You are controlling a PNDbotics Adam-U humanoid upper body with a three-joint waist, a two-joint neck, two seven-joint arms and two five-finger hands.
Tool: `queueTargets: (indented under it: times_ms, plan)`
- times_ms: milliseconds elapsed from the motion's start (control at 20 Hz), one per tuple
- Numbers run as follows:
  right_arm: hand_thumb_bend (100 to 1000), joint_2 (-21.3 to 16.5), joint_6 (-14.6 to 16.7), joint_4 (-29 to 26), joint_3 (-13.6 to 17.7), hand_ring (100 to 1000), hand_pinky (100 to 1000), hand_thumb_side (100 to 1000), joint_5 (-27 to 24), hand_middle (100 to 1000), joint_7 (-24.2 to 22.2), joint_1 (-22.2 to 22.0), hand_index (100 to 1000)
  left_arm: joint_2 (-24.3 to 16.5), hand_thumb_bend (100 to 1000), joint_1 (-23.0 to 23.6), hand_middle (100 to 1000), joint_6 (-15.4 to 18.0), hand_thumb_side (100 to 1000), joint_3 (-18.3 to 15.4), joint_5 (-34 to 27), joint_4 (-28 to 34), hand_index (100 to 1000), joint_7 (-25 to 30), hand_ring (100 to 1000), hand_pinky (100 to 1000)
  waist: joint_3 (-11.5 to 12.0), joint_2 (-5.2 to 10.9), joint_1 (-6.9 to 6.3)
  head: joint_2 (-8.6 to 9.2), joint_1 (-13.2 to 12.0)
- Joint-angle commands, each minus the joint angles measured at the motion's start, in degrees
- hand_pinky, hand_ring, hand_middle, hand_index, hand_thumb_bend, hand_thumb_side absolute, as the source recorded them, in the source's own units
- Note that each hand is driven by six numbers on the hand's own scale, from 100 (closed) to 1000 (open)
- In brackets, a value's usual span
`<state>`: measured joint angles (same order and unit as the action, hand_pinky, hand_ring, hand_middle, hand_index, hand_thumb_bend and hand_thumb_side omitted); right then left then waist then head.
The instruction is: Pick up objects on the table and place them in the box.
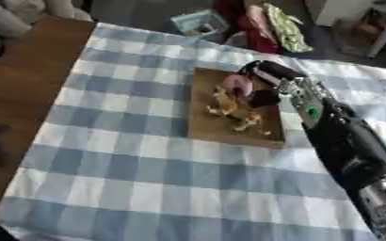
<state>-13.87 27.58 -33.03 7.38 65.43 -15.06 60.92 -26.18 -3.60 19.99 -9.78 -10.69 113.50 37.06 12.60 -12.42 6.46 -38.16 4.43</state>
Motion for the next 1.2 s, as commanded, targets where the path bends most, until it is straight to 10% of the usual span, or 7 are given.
queueTargets:
  times_ms: [50, 650, 1200]
  plan:
    - [100, -1.90, 0.76, -0.92, 0.04, 796, 874, 743, 0.38, 852, -1.18, 1.12, 912, -0.95, 100, -0.11, 564, 0.27, 751, -0.73, 0.32, 1.09, 738, -0.06, 558, 947, -0.31, 0.87, -0.45, 0.55, 0.00]
    - [100, -10.78, 9.50, -8.88, -3.19, 813, 867, 703, -11.28, 895, -0.05, 1.85, 942, -1.99, 100, 2.53, 587, 0.04, 733, -2.88, 1.14, 1.09, 738, -3.78, 578, 952, -3.48, 2.38, -0.42, -0.19, -1.37]
    - [100, -23.30, 10.01, -21.24, -2.10, 660, 805, 152, -32.47, 708, 6.17, -6.84, 843, -2.99, 100, 5.68, 574, 0.14, 691, -6.85, 0.74, 1.09, 732, -10.74, 568, 940, -5.46, 3.38, -0.73, -0.57, -3.29]
